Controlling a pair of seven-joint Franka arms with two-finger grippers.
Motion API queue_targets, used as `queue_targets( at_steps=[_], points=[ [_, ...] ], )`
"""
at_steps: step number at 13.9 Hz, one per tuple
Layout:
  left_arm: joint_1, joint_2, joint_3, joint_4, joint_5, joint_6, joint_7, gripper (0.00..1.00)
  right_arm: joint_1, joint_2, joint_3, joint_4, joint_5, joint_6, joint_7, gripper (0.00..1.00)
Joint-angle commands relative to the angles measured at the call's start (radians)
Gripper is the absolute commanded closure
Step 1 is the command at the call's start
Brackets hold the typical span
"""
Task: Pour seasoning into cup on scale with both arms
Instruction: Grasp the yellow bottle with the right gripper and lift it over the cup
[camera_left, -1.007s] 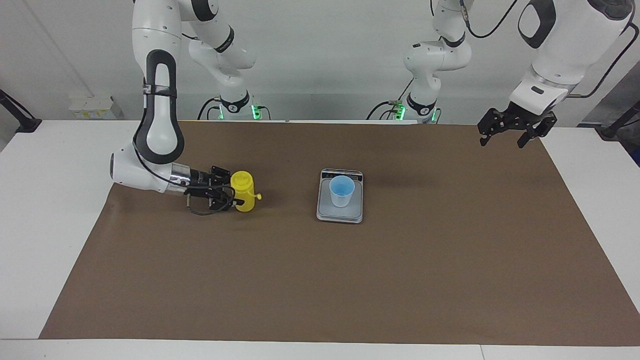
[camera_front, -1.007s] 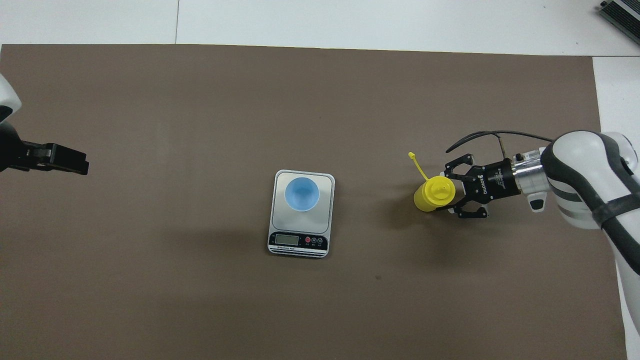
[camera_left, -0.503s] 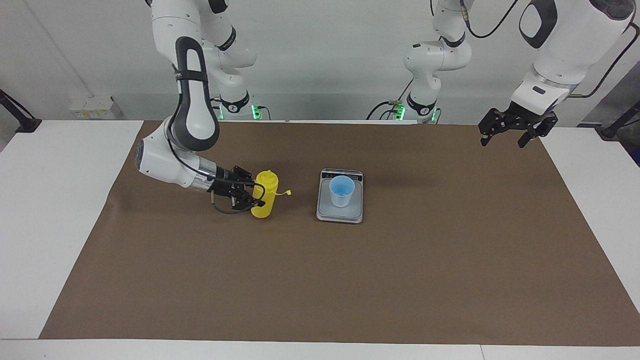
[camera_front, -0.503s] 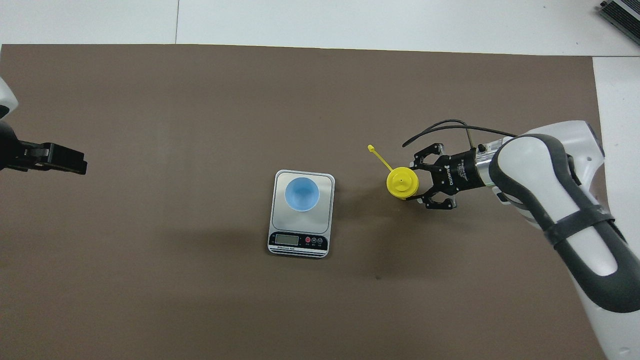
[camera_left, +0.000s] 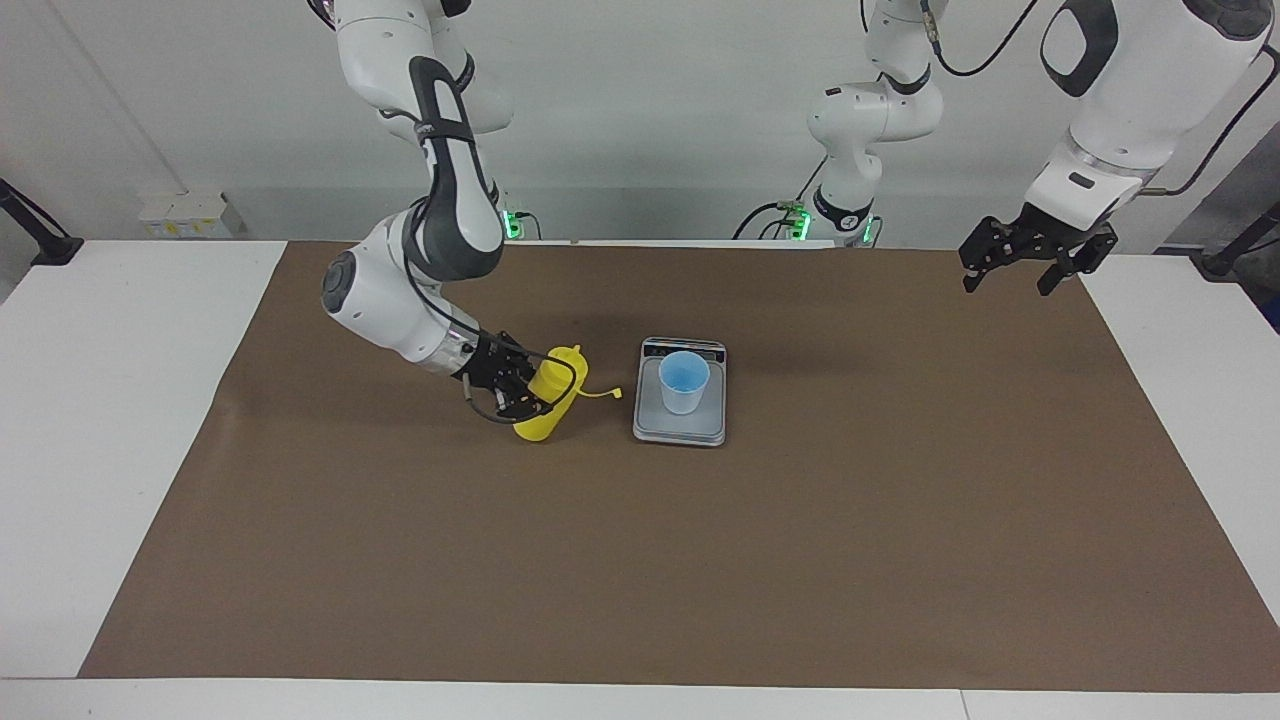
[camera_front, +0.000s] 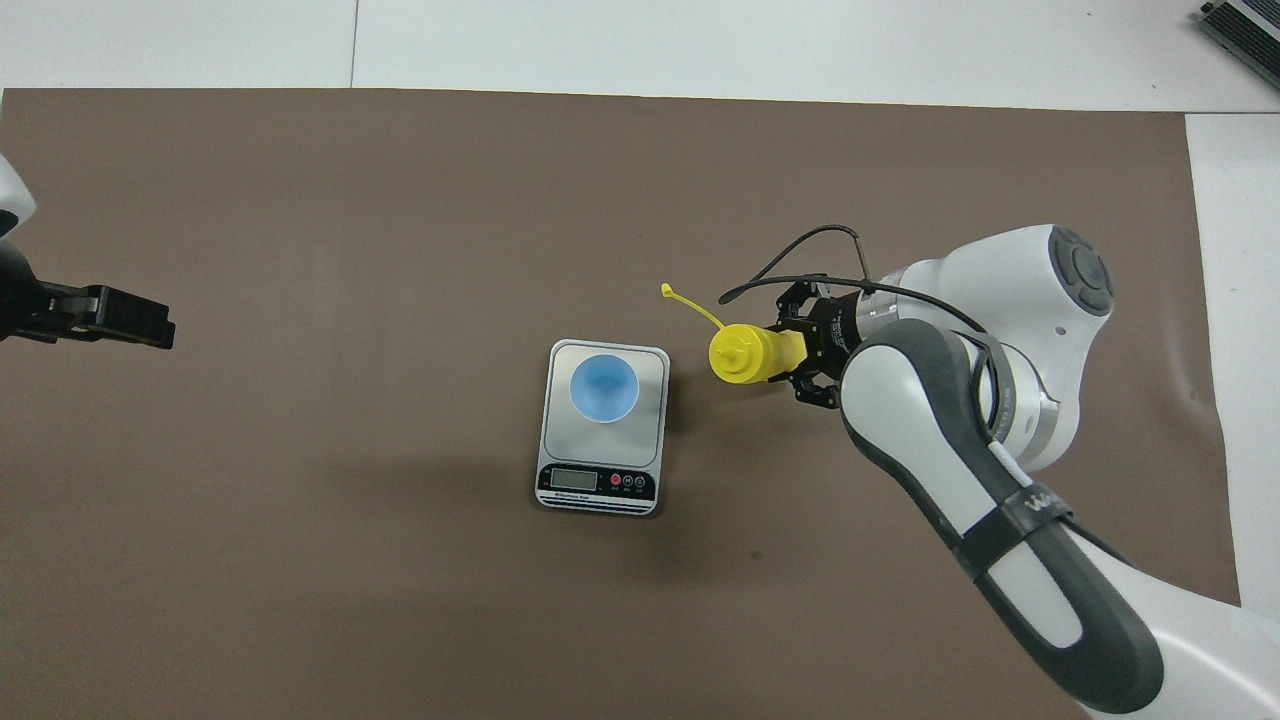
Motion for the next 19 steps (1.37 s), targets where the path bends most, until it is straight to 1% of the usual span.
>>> queue_targets(
  at_steps=[1, 2, 6, 7, 9, 10, 13, 15, 17, 19],
  points=[
    [0.004, -0.03, -0.002, -0.031, -0.017, 0.012, -0.004, 0.0, 0.048, 0.024, -0.002, 0.094, -0.224, 0.007, 0.171, 1.0],
    [0.003, -0.03, -0.002, -0.031, -0.017, 0.012, -0.004, 0.0, 0.062, 0.028, -0.002, 0.116, -0.313, 0.01, 0.204, 1.0],
    [0.001, -0.03, -0.002, -0.033, -0.017, 0.012, -0.004, 0.0, 0.131, 0.056, -0.004, 0.171, -0.554, 0.009, 0.31, 1.0],
    [0.001, -0.031, -0.002, -0.033, -0.017, 0.012, -0.004, 0.0, 0.145, 0.056, -0.004, 0.171, -0.632, 0.009, 0.321, 1.0],
    [0.001, -0.031, -0.003, -0.033, -0.017, 0.012, -0.002, 0.0, 0.176, 0.055, -0.004, 0.171, -0.83, -0.002, 0.353, 1.0],
    [0.001, -0.031, -0.003, -0.033, -0.017, 0.012, -0.002, 0.0, 0.19, 0.056, -0.002, 0.186, -0.91, -0.002, 0.402, 1.0],
    [0.001, -0.031, -0.003, -0.034, -0.017, 0.014, -0.002, 0.0, 0.236, 0.081, -0.002, 0.217, -1.091, -0.004, 0.525, 1.0],
    [0.001, -0.031, -0.003, -0.034, -0.017, 0.012, -0.002, 0.0, 0.259, 0.087, -0.002, 0.24, -1.198, -0.016, 0.57, 1.0],
    [0.001, -0.031, -0.002, -0.034, -0.017, 0.014, -0.004, 0.0, 0.285, 0.087, -0.001, 0.239, -1.326, -0.019, 0.599, 1.0],
    [0.001, -0.031, -0.003, -0.034, -0.017, 0.014, -0.004, 0.0, 0.314, 0.096, -0.002, 0.24, -1.424, -0.022, 0.628, 1.0]
  ],
)
